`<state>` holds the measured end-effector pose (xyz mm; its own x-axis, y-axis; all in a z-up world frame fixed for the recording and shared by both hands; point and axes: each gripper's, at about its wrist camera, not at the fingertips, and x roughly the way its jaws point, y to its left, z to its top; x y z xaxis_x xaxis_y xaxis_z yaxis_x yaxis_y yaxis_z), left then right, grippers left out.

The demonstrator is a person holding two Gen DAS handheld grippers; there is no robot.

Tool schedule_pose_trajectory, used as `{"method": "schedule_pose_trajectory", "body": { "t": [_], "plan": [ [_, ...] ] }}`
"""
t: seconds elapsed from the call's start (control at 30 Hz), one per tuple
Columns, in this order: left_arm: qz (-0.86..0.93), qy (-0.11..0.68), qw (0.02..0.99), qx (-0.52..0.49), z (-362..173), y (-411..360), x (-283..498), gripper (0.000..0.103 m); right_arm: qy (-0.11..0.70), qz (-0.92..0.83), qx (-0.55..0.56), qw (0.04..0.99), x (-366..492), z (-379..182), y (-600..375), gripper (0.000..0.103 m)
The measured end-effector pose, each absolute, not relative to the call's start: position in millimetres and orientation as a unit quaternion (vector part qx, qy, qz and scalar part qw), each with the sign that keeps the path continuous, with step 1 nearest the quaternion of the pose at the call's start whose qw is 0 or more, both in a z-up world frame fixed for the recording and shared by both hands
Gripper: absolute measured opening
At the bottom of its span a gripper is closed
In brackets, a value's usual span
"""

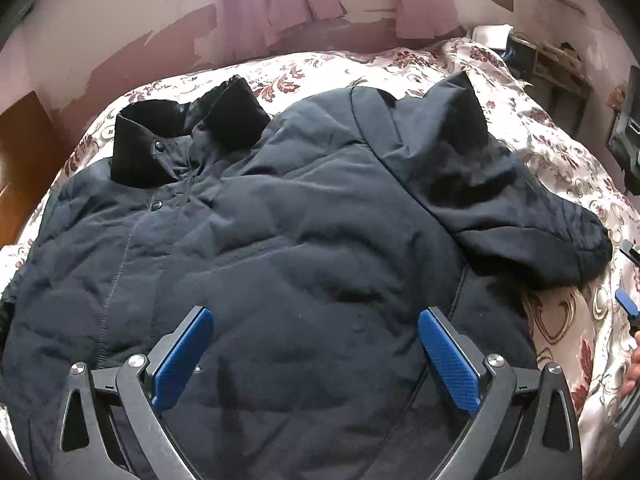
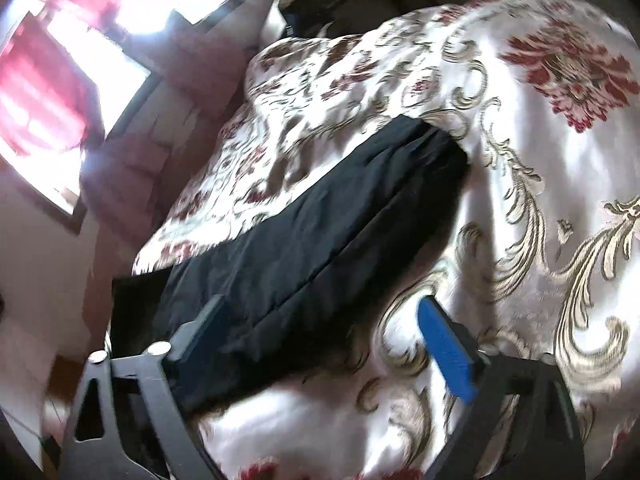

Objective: Fold large clothes

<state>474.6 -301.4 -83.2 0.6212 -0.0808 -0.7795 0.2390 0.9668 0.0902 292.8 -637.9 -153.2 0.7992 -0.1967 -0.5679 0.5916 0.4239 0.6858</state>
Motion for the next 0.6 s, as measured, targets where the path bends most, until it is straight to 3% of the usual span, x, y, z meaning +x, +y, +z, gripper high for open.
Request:
{"method": "schedule_pose_trajectory", "body": {
  "t": [0.2,0.27,0.33,0.6],
  "plan": [
    [-0.091,0.424,0.897,0.089,-90.0,-300.5,475.4,0.103,0.21,-0.264,0.506,0.794,308.8,-169.2,-677.5,0.047],
    [-0.092,0.426,0.896,0.085,-91.9,-299.4,475.9,0.103,0.221,-0.269,0.51,0.787,313.6,-173.5,-685.9,0.014],
    [-0.094,0.427,0.896,0.079,-92.6,-297.6,476.0,0.103,0.222,-0.267,0.508,0.788,317.0,-172.6,-690.6,0.001],
    [-0.094,0.433,0.894,0.073,-85.5,-292.1,477.3,0.103,0.157,-0.237,0.349,0.893,321.9,-60.0,-649.2,0.001]
  ]
}}
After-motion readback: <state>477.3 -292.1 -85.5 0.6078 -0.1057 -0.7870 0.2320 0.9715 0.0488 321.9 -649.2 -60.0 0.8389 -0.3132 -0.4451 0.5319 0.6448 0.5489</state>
